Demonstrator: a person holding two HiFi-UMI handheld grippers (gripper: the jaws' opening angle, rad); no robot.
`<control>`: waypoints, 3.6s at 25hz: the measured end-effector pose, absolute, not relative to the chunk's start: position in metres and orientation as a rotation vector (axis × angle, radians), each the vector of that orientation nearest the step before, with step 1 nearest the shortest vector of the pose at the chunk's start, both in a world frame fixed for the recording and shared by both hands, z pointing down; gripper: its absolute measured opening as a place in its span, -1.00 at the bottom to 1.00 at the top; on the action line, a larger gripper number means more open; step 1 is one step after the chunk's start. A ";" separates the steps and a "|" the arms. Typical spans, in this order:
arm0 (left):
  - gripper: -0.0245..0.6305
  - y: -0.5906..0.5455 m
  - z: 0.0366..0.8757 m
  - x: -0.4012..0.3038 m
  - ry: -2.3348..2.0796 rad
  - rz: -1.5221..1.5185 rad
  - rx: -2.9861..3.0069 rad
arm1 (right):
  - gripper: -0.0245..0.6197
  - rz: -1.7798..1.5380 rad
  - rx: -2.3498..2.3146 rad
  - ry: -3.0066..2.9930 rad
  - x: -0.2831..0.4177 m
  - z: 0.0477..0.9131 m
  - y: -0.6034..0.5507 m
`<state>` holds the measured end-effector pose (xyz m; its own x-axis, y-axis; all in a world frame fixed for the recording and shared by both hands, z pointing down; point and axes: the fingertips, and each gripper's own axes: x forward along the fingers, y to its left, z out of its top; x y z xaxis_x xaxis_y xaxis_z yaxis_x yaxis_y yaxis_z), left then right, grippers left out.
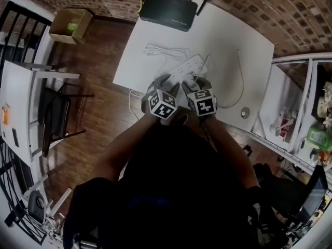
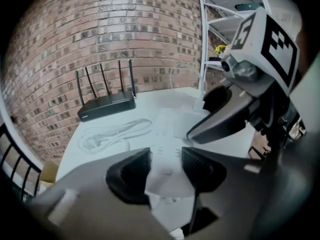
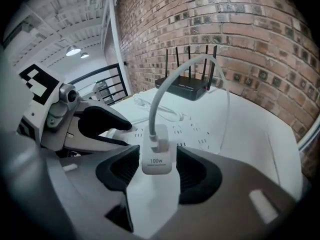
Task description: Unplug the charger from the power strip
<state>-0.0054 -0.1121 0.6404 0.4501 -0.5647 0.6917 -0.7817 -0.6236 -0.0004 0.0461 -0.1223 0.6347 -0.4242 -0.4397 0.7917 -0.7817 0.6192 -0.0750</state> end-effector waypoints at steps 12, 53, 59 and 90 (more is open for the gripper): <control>-0.33 -0.110 0.645 -0.002 -1.061 0.941 2.423 | -0.47 0.484 0.979 -2.021 0.039 0.626 -0.125; -0.34 -0.103 0.647 0.011 -0.975 0.992 2.424 | -0.49 0.502 1.106 -2.052 0.049 0.613 -0.116; -0.34 -0.107 0.649 0.010 -0.994 1.000 2.396 | -0.49 0.463 1.157 -2.140 0.051 0.590 -0.125; -0.49 -0.087 0.501 0.008 -0.990 0.412 2.315 | -0.49 1.515 1.674 -2.227 0.179 0.551 -0.103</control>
<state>0.0083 -0.0875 0.5015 0.6767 -0.5549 0.4840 -0.7344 -0.5551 0.3905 0.1793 -0.1034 0.5508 -0.4426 -0.7552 0.4836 -0.7271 -0.0134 -0.6864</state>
